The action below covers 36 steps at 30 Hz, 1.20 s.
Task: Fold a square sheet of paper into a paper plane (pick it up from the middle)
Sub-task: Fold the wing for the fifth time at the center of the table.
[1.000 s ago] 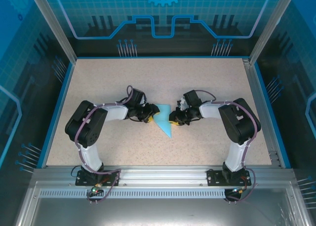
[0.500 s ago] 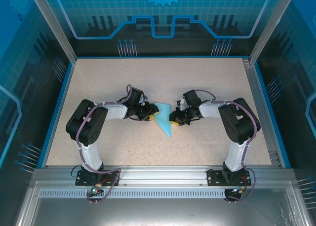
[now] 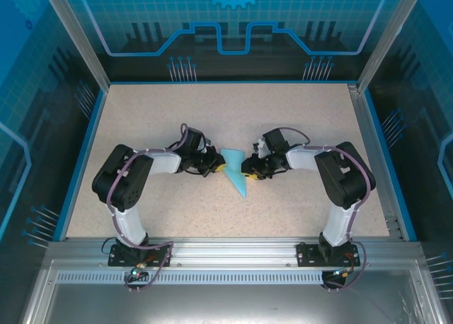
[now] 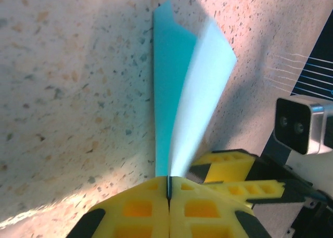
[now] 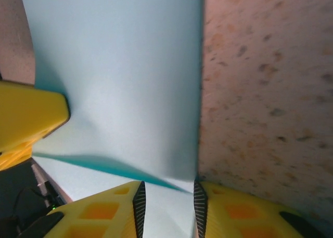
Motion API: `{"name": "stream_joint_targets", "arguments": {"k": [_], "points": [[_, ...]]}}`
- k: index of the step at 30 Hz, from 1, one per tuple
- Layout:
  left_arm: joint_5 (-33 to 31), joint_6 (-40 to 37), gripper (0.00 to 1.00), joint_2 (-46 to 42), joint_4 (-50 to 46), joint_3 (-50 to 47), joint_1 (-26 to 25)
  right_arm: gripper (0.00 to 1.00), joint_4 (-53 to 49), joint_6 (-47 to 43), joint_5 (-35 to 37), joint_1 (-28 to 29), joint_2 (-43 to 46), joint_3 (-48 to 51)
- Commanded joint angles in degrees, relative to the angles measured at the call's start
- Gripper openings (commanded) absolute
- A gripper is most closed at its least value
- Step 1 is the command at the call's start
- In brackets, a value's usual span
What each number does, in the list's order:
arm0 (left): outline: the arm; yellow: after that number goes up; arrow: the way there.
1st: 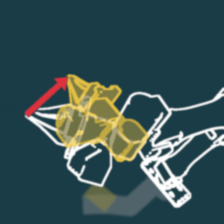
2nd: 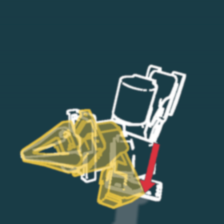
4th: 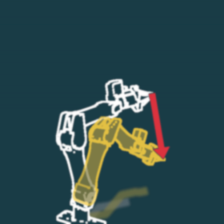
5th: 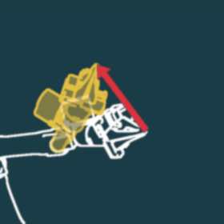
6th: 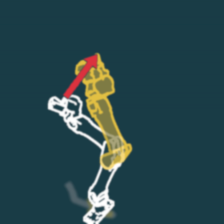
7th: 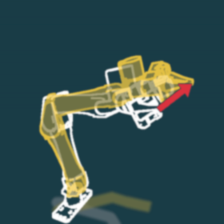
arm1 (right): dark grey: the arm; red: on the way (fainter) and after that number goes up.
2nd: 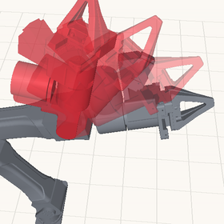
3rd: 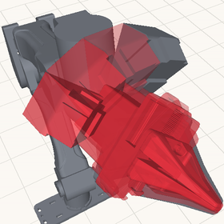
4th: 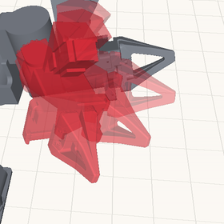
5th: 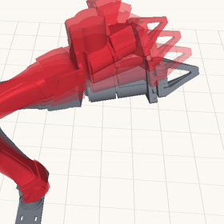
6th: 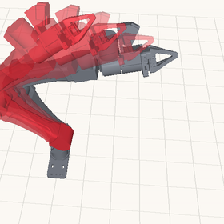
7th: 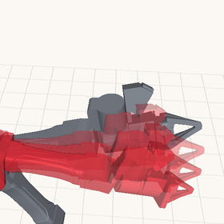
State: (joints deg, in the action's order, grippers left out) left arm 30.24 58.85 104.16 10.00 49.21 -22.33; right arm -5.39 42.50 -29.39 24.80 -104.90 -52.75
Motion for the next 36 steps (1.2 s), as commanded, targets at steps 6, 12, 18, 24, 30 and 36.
{"name": "stream_joint_targets", "arguments": {"k": [6, 12, 18, 24, 30, 36], "points": [[-6.0, 3.8, 0.04, -5.9, 1.6, -3.9, -1.2, 0.40, -3.7, -7.6, 15.5, 3.3, 13.6, 3.8], [-8.5, 4.2, 0.04, -6.7, 0.0, -3.5, -2.7, 0.42, -4.8, -17.0, 33.7, 16.8, 18.7, 4.8], [-8.6, 4.3, 0.04, -6.6, -0.5, -3.1, -2.9, 0.42, -3.0, -24.1, 53.7, 31.4, 17.2, 4.2], [-8.7, 4.3, 0.04, -6.8, -0.9, -2.9, -2.9, 0.42, -14.4, -20.6, 65.2, 36.0, 7.9, -4.5], [-8.5, 3.8, 0.04, -6.8, -2.0, -2.4, -2.8, 0.40, -13.9, -20.9, 68.2, 38.4, 4.9, -5.3], [-8.6, 3.9, 0.04, -6.8, -2.2, -2.3, -2.9, 0.35, -14.7, -20.5, 69.4, 38.7, 2.8, -6.2]]}}
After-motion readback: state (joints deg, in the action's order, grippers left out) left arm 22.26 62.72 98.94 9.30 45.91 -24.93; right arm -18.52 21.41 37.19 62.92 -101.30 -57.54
